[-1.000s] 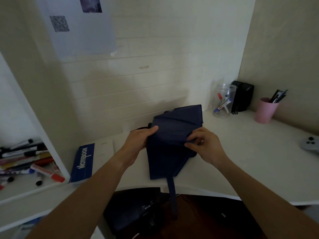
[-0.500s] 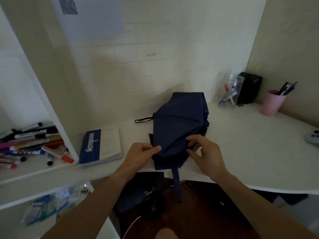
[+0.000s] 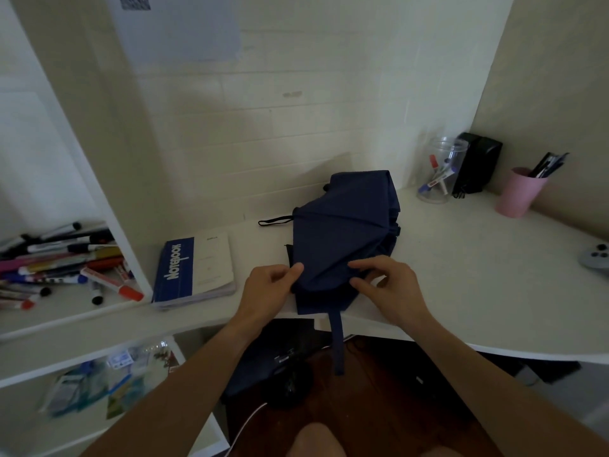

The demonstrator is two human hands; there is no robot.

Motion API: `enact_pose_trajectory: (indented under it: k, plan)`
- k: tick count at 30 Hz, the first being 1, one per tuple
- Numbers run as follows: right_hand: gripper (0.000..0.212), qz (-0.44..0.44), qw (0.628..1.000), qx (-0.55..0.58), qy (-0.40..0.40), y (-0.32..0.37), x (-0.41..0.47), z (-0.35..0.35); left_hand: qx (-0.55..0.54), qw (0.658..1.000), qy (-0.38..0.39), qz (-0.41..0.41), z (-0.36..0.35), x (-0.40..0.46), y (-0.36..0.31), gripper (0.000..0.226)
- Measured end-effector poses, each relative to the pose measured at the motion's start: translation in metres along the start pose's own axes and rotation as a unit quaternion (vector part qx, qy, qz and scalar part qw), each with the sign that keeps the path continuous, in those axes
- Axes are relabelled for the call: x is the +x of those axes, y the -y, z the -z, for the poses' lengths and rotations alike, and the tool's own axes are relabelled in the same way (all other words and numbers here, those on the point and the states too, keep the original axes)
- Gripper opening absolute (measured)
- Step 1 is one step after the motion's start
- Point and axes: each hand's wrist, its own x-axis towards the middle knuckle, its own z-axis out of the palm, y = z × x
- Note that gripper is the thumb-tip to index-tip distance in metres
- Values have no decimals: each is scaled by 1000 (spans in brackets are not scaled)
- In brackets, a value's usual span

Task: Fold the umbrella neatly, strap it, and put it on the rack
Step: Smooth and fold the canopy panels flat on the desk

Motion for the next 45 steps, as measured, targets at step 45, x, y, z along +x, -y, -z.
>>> enact_pose_trajectory:
  k: [45]
  plan:
    - [17,253,931,-260,45,-17,-40,8,208,972,77,-73,13,-24,14,24]
